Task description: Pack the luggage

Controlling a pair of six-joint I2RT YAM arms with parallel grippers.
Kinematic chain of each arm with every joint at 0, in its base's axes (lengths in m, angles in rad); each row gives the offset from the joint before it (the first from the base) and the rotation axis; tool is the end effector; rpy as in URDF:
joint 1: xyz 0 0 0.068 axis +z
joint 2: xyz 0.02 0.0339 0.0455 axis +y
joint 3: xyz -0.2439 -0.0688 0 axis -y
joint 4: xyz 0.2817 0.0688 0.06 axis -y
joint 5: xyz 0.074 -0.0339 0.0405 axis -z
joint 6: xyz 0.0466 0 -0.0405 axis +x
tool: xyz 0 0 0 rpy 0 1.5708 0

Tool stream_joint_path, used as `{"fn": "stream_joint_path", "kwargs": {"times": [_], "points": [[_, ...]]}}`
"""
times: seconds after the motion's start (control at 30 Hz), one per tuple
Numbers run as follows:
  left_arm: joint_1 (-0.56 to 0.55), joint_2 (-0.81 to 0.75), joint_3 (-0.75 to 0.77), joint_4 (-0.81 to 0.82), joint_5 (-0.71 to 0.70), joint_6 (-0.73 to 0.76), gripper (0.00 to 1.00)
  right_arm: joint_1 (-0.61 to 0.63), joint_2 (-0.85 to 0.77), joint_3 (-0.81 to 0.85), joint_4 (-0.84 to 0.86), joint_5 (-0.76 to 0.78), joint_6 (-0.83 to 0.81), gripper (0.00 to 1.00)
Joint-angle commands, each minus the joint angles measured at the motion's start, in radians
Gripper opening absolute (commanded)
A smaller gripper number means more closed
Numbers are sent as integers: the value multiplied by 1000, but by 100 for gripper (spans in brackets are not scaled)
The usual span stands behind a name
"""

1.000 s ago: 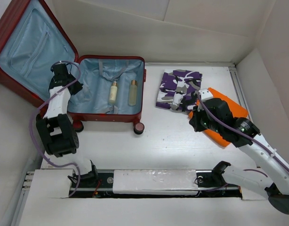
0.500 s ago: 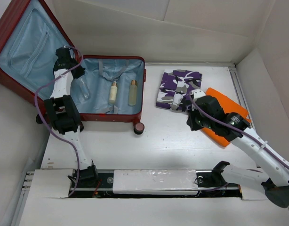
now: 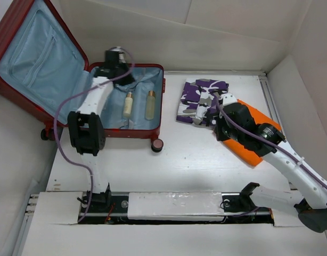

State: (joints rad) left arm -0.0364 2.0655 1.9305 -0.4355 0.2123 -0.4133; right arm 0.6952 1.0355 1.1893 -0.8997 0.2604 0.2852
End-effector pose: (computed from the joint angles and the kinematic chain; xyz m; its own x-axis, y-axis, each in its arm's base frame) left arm 0.5229 -0.0289 0.2851 -0.5797 -0.3718 -0.7251 -0.0219 0.8966 -0.4422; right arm 0.2014 0.1523 0.3450 -0.6334 -0.1743 -0.7540 -0.3080 0.9506 0.0390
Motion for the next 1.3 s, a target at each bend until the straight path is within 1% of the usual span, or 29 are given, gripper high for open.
{"fn": "stream_joint_path", "kwargs": {"times": [0.0,0.03,0.1,0.13,0.17,0.2,0.23,0.27,0.33,0.37,0.4,0.43,0.5,0.53,0.57,0.6,0.63,0.67,0.7,0.8,0.87,0.9,1.0,1.03,1.07,1.1,1.2,1.23,1.27], "points": [[-233,-246,-83,30,-51,-17,20,7,-40,95,16,114,12,0],[-316,-299,-114,47,-60,-37,20,-5,-40,124,7,137,12,0],[-394,-335,-181,61,-92,-89,20,-19,-49,153,-19,146,12,0],[-434,-346,-195,95,-84,-137,21,-32,-58,165,-19,160,25,0],[-520,-355,-196,109,-83,-146,21,-33,-58,185,-34,160,25,1],[-566,-355,-205,109,-83,-160,21,-46,-84,185,-53,172,34,2],[-617,-355,-205,150,-73,-169,21,-59,-95,200,-64,172,57,4],[-708,-355,-215,176,-58,-160,21,-59,-107,214,-76,184,71,6],[-798,-343,-264,236,-68,-176,17,-69,-141,233,-120,210,110,17],[-838,-334,-289,323,-68,-176,17,-78,-150,245,-139,220,120,23],[-905,-302,-300,340,-68,-212,17,-79,-150,277,-175,233,120,39],[-930,-277,-300,349,-68,-237,17,-89,-161,298,-195,234,129,47],[-989,-208,-318,429,-22,-294,15,-89,-161,384,-246,264,129,58],[-1008,-193,-344,469,-11,-338,13,-89,-147,415,-296,264,138,66],[-1029,-176,-344,504,-11,-355,12,-89,-137,446,-317,273,138,70],[-1046,-162,-360,552,-22,-370,8,-89,-137,472,-330,261,138,73],[-1077,-136,-360,572,-34,-383,1,-89,-137,512,-356,249,138,77],[-1086,-124,-376,584,-46,-412,0,-89,-127,524,-357,231,138,77],[-1086,-123,-396,654,-47,-433,0,-89,-127,524,-367,212,138,78],[-1086,-68,-442,742,-24,-507,0,-89,-170,488,-367,148,138,81],[-1086,-15,-442,767,-10,-556,13,-89,-193,440,-367,126,138,81],[-1086,4,-429,767,-10,-568,17,-89,-202,426,-367,111,138,81],[-1086,25,-468,820,-10,-630,15,-89,-225,408,-386,88,138,81],[-1086,37,-481,839,-20,-651,19,-89,-226,408,-386,88,138,81],[-1086,47,-481,816,-33,-677,26,-89,-235,408,-386,76,138,81],[-1086,56,-481,801,-46,-724,47,-89,-235,399,-386,63,138,81],[-1096,99,-470,764,-74,-786,64,-89,-255,389,-386,39,138,81],[-1096,111,-432,746,-83,-821,69,-89,-265,389,-386,39,138,81],[-1096,125,-415,713,-93,-840,70,-89,-278,377,-386,25,138,81]]}}
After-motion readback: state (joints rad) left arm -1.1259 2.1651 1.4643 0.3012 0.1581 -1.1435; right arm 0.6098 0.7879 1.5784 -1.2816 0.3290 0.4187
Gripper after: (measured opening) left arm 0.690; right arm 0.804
